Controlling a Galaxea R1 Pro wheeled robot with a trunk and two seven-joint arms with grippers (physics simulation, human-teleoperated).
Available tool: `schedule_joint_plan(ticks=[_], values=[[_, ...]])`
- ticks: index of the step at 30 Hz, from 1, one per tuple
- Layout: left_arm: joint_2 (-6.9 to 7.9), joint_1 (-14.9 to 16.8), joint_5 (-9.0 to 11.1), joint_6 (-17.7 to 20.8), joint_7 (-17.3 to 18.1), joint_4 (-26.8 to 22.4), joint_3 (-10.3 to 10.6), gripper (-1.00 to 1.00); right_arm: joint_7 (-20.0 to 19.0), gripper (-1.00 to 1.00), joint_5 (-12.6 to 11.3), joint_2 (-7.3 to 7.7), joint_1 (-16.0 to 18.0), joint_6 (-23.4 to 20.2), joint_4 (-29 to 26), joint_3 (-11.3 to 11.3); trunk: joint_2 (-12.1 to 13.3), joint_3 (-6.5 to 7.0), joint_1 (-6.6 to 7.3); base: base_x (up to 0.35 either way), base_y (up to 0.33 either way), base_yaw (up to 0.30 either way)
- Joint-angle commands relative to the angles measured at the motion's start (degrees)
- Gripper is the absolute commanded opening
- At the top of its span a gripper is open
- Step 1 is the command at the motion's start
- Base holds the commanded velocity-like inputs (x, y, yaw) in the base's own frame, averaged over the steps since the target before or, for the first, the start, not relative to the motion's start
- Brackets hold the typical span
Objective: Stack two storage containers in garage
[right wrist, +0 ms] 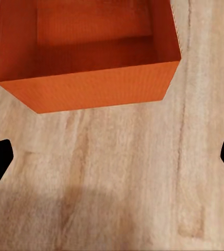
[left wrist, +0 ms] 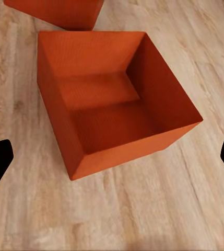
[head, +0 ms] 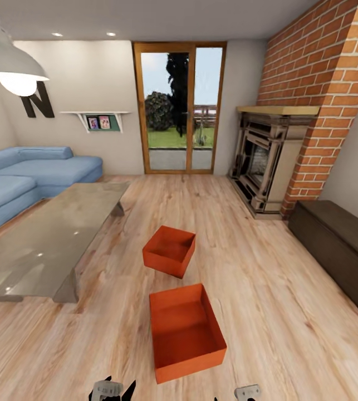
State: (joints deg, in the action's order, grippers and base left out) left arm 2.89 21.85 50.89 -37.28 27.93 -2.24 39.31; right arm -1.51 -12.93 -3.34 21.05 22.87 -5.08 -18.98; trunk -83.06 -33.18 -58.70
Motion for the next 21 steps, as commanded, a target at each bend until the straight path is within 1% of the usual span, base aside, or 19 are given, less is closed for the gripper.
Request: schedule_joint_plan(ticks=[1, 5, 10, 14, 21], values=[[0.01, 0.0, 0.6, -0.1, 0.4, 0.0, 0.3, 1.0, -0.2, 1.0, -0.6, 0.0, 0.0, 0.2, 0.1, -0.4, 0.0, -0.05, -0.02, 0.268, -0.237, 0.055], [0.01, 0.0, 0.6, -0.1, 0.4, 0.0, 0.3, 1.0, -0.2, 1.0, -0.6, 0.0, 0.0, 0.2, 0.1, -0.4, 0.0, -0.05, -0.02, 0.258, -0.237, 0.16], [0.01, 0.0, 0.6, -0.1, 0.4, 0.0, 0.3, 1.0, -0.2, 1.0, -0.6, -0.03, 0.0, 0.2, 0.1, -0.4, 0.0, -0.05, -0.02, 0.199, -0.237, 0.261], [0.01, 0.0, 0.6, -0.1, 0.4, 0.0, 0.3, 1.0, -0.2, 1.0, -0.6, -0.02, 0.0, 0.2, 0.1, -0.4, 0.0, -0.05, -0.02, 0.081, -0.237, 0.287], [0.01, 0.0, 0.6, -0.1, 0.4, 0.0, 0.4, 1.0, -0.2, 1.0, -0.6, -0.02, 0.0, 0.2, 0.1, -0.4, 0.0, -0.05, -0.02, 0.018, -0.237, 0.295]])
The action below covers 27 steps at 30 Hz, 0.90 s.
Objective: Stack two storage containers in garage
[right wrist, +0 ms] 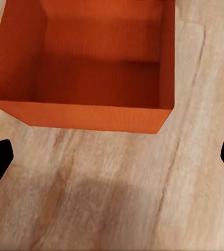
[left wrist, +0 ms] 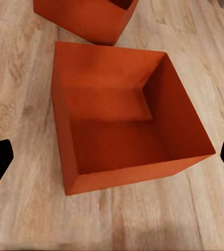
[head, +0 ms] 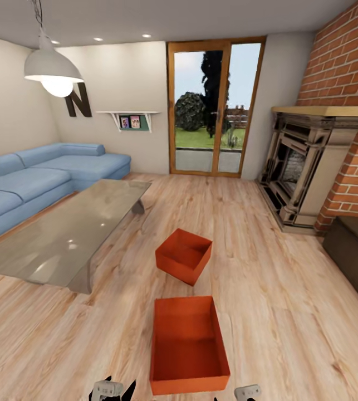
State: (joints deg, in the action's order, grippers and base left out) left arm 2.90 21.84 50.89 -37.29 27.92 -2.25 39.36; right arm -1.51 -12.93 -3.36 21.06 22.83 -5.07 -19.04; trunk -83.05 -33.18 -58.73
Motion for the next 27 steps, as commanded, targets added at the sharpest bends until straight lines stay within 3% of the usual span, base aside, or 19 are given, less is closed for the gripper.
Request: schedule_joint_plan(ticks=[1, 10, 27], values=[[0.0, 0.0, 0.6, -0.1, 0.4, 0.1, 0.3, 1.0, -0.2, 1.0, -0.6, -0.02, 0.0, 0.2, 0.1, -0.4, 0.0, -0.05, 0.0, 0.003, -0.239, 0.291], [0.0, 0.0, 0.6, -0.1, 0.4, 0.1, 0.3, 1.0, -0.2, 1.0, -0.6, 0.02, 0.0, 0.2, 0.1, -0.3, 0.0, -0.05, 0.0, 0.08, -0.251, 0.138], [0.0, 0.0, 0.6, -0.1, 0.4, 0.1, 0.2, 1.0, -0.2, 1.0, -0.6, 0.02, 0.0, 0.2, 0.1, -0.3, 0.0, -0.05, 0.0, 0.258, -0.2, 0.005]])
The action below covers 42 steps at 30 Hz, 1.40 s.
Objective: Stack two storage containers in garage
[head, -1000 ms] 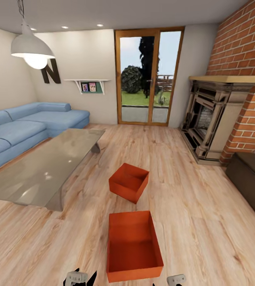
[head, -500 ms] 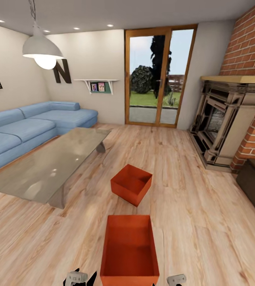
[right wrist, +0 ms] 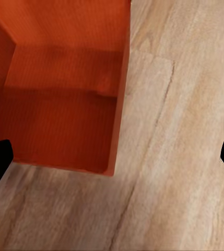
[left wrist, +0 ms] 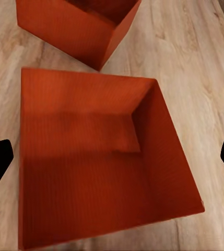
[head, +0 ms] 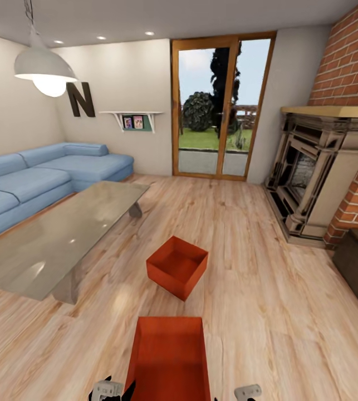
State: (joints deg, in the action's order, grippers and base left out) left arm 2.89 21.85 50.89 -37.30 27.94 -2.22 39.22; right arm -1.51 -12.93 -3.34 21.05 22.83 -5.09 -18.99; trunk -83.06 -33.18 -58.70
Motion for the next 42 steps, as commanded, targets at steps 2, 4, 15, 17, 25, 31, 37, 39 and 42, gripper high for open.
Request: schedule_joint_plan(ticks=[2, 4, 15, 17, 25, 31, 37, 39, 42], values=[[0.01, 0.0, 0.6, 0.0, 0.4, 0.0, 0.3, 1.0, -0.2, 1.0, -0.6, 0.0, 0.0, 0.2, 0.1, -0.3, 0.0, -0.05, -0.03, 0.298, -0.029, 0.0], [0.01, 0.0, 0.6, 0.0, 0.4, 0.0, 0.3, 1.0, -0.2, 1.0, -0.6, 0.0, 0.0, 0.2, 0.1, -0.3, 0.0, -0.05, -0.03, 0.306, -0.013, 0.0], [0.01, 0.0, 0.6, -0.1, 0.4, 0.0, 0.3, 1.0, -0.1, 1.0, -0.7, 0.0, 0.0, 0.2, 0.1, -0.3, 0.0, -0.03, -0.03, 0.235, 0.053, -0.012], [0.01, 0.0, 0.6, -0.1, 0.4, 0.0, 0.3, 1.0, -0.1, 1.0, -0.7, 0.0, 0.0, 0.3, 0.2, -0.3, 0.0, -0.02, -0.03, 0.046, 0.021, -0.021], [0.01, 0.0, 0.6, -0.1, 0.4, 0.0, 0.3, 1.0, -0.1, 1.0, -0.7, 0.0, 0.0, 0.3, 0.2, -0.3, 0.0, 0.0, -0.03, 0.055, 0.021, -0.007], [0.08, 0.0, 0.6, -0.1, 0.4, 0.0, 0.3, 1.0, -0.1, 1.0, -0.7, 0.0, 0.0, 0.2, 0.2, -0.3, 0.0, 0.0, -0.03, 0.146, 0.06, -0.001], [0.1, 0.0, 0.6, -0.1, 0.4, 0.0, 0.3, 1.0, -0.1, 1.0, -0.7, 0.0, 0.0, 0.2, 0.2, -0.3, 0.0, 0.0, -0.03, 0.034, 0.012, 0.0], [0.1, 0.0, 0.6, -0.1, 0.4, 0.0, 0.3, 1.0, -0.1, 1.0, -0.7, 0.0, 0.0, 0.2, 0.2, -0.3, 0.0, 0.0, -0.03, 0.009, 0.003, 0.0], [0.1, 0.0, 0.6, -0.1, 0.4, 0.0, 0.3, 1.0, -0.1, 1.0, -0.7, 0.0, 0.0, 0.2, 0.2, -0.3, 0.0, 0.0, -0.03, 0.004, 0.001, 0.0]])
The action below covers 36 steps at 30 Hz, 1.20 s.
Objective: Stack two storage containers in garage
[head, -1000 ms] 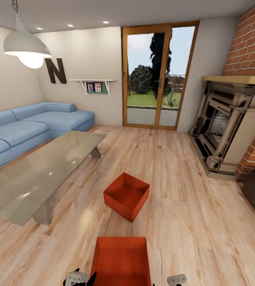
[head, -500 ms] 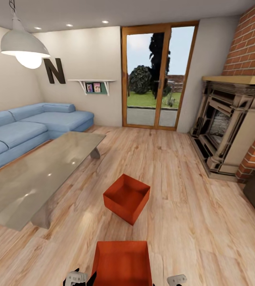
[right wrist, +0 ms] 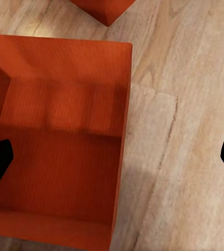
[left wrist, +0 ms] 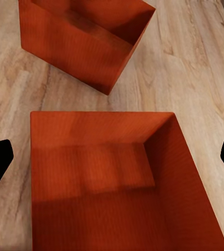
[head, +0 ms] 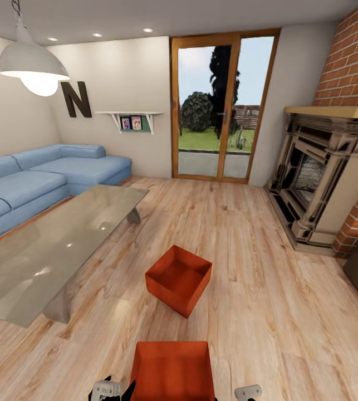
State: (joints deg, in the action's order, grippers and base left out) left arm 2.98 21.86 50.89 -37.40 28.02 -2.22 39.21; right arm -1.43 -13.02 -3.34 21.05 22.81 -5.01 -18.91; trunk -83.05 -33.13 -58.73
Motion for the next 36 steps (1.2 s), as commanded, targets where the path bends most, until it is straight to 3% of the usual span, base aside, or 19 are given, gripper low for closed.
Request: schedule_joint_plan(ticks=[1, 8, 25, 36], values=[[0.01, 0.0, 0.6, -0.1, 0.4, 0.0, 0.3, 1.0, -0.1, 1.0, -0.6, 0.0, 0.0, 0.2, 0.1, -0.3, 0.0, -0.05, 0.0, 0.002, 0.001, 0.0], [0.08, 0.0, 0.6, 0.0, 0.3, 0.0, 0.3, 1.0, -0.1, 1.0, -0.6, 0.0, 0.0, 0.2, 0.1, -0.3, 0.0, -0.05, 0.0, 0.0, 0.0, 0.0], [0.07, 0.0, 0.6, -0.1, 0.3, 0.0, 0.3, 1.0, -0.1, 1.0, -0.6, 0.0, 0.0, 0.2, 0.1, -0.3, -6.8, -3.1, -3.73, 0.0, 0.0, 0.0], [0.04, 0.0, 0.6, -0.1, 0.4, 0.0, 0.3, 1.0, -0.1, 1.0, -0.6, 0.0, 0.0, 0.3, 0.1, -0.3, -6.8, -3.1, -3.73, 0.0, 0.0, 0.0]])
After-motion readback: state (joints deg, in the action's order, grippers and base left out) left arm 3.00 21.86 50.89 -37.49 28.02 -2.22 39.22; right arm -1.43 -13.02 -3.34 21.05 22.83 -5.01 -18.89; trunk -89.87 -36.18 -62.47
